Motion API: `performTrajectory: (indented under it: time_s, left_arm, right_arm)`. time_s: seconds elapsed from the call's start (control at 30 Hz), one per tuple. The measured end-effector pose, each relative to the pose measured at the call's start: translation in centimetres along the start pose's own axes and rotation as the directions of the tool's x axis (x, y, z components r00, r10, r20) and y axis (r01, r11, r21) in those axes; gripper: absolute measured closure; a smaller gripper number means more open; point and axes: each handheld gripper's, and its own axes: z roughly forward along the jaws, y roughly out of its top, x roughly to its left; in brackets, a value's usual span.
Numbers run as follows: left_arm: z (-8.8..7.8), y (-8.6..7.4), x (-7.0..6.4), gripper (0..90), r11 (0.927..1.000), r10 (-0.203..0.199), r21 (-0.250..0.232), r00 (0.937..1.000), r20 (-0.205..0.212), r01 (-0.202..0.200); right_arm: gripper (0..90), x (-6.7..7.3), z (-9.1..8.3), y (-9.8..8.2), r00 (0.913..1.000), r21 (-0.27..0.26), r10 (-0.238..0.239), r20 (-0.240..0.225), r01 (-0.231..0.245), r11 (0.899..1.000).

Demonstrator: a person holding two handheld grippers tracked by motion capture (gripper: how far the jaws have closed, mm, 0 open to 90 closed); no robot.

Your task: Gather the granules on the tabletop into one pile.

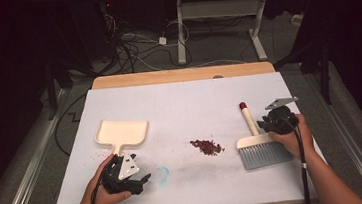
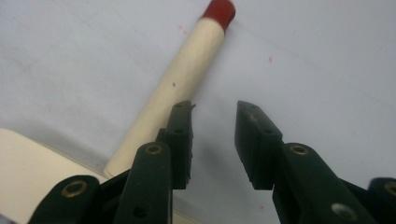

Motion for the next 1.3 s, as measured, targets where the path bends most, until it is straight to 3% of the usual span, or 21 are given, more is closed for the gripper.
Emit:
performTrajectory:
  time_s: [0.07,0.17,0.3,0.47,0.83,0.93,1.0,1.07,1.17,1.3]
  left_arm:
    - [0.0,0.0,0.0,20.6,1.0,0.002,0.002,1.0,0.0,-0.002]
    - [0.0,0.0,-0.1,20.6,1.0,0.005,0.004,1.0,0.0,-0.005]
    - [-0.1,0.0,-0.2,20.6,1.0,0.007,0.002,1.0,-0.001,-0.007]
    - [0.0,0.0,-0.2,20.6,0.9999,0.009,0.005,1.0,0.0,-0.009]
    - [-0.1,0.1,-0.2,20.6,1.0,0.009,-0.002,1.0,-0.001,-0.009]
    - [-0.2,0.1,-0.1,20.6,0.9998,0.013,-0.012,0.9999,-0.012,-0.013]
    - [-0.2,0.1,-0.1,20.6,0.9999,0.002,-0.015,1.0,-0.008,-0.002]
    - [-0.3,0.2,0.0,20.6,0.9997,0.004,-0.023,0.9998,-0.021,-0.005]
    - [-0.4,0.2,0.0,20.5,0.9995,0.004,-0.032,0.9995,-0.033,-0.005]
    - [-0.5,0.4,0.0,20.1,0.9991,0.007,-0.042,0.9989,-0.047,-0.009]
  right_arm:
    - [67.0,0.2,-0.5,0.2,0.9999,-0.026,-0.01,0.01,0.01,1.0]
    - [67.8,0.3,-0.2,0.0,0.9996,0.014,-0.022,0.015,0.022,1.0]
    - [68.4,-0.6,0.3,-1.2,0.9997,0.052,0.007,0.022,-0.008,0.999]
    - [67.3,-1.4,0.3,-2.4,0.9985,0.051,0.055,0.003,-0.055,0.997]
    - [63.0,-1.5,0.0,-2.7,0.9981,0.044,0.059,0.019,-0.06,0.997]
    - [59.8,-1.4,-0.4,-2.5,0.9983,-0.001,0.054,0.02,-0.054,0.999]
    - [54.8,-1.1,-1.3,-2.1,0.9988,-0.079,0.047,-0.009,-0.048,0.996]
    - [49.3,-0.5,-2.4,-1.7,0.9997,-0.154,0.022,-0.007,-0.023,0.988]
    - [42.0,0.6,-4.2,-1.2,0.9994,-0.273,0.001,-0.035,-0.01,0.962]
    - [32.0,2.2,-6.2,-0.9,0.9992,-0.38,-0.035,-0.022,0.024,0.925]
